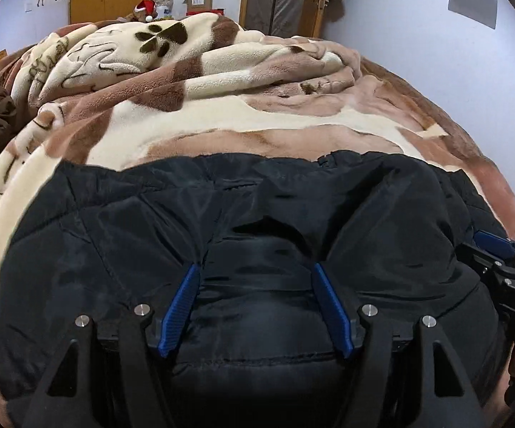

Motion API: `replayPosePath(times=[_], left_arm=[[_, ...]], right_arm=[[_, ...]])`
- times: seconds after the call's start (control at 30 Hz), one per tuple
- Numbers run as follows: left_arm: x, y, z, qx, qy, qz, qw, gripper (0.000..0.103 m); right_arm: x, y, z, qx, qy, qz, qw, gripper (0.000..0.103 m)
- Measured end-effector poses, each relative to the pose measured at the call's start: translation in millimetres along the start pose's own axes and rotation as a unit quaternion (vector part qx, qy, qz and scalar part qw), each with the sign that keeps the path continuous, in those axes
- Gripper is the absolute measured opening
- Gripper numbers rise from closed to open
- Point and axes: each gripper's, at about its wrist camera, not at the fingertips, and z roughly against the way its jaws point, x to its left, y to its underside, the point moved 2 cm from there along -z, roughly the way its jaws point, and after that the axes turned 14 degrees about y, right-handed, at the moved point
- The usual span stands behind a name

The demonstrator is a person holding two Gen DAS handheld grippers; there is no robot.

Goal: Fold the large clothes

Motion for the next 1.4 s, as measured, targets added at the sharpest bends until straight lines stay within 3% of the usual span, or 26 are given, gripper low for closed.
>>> replayPosePath(times=[0.4, 0.5, 0.57, 0.7, 0.8, 0.93, 1.1, 1.2, 1.4], left_arm=[[-5, 1, -5, 0.003, -0.017, -0.009, 0.9998, 0.068], [-9, -4, 16, 0.003, -0.013, -0.008, 0.9999, 0.067], [-7, -3, 40, -0.02, -0.005, -0.008, 0.9998, 0.067], [25, 9, 62, -0.032, -0.052, -0.006, 0.9981, 0.067], [53, 21, 53, -0.019, -0.056, 0.021, 0.998, 0.067], [46, 26, 39, -0.014, -0.074, 0.005, 0.9971, 0.067], [45, 23, 43, -0.009, -0.073, 0.013, 0.9972, 0.066], [40, 23, 62, -0.011, -0.067, 0.012, 0.9976, 0.065], [14, 39, 97, -0.032, -0.035, 0.006, 0.9988, 0.065]], right_arm=[[3, 5, -11, 0.0, 0.001, 0.003, 1.0, 0.064], [-4, 1, 3, 0.008, -0.006, -0.002, 1.0, 0.064], [-14, 3, 24, -0.007, 0.002, -0.005, 1.0, 0.064], [-37, 17, 35, -0.011, 0.036, -0.006, 0.999, 0.064], [-51, 26, 16, 0.017, 0.044, -0.018, 0.999, 0.064], [-49, 30, -1, 0.023, 0.043, -0.018, 0.999, 0.064], [-50, 28, 0, 0.027, 0.043, -0.015, 0.999, 0.064], [-52, 24, 20, 0.023, 0.052, -0.017, 0.998, 0.064], [-37, 32, 66, -0.004, 0.02, -0.017, 1.0, 0.064]])
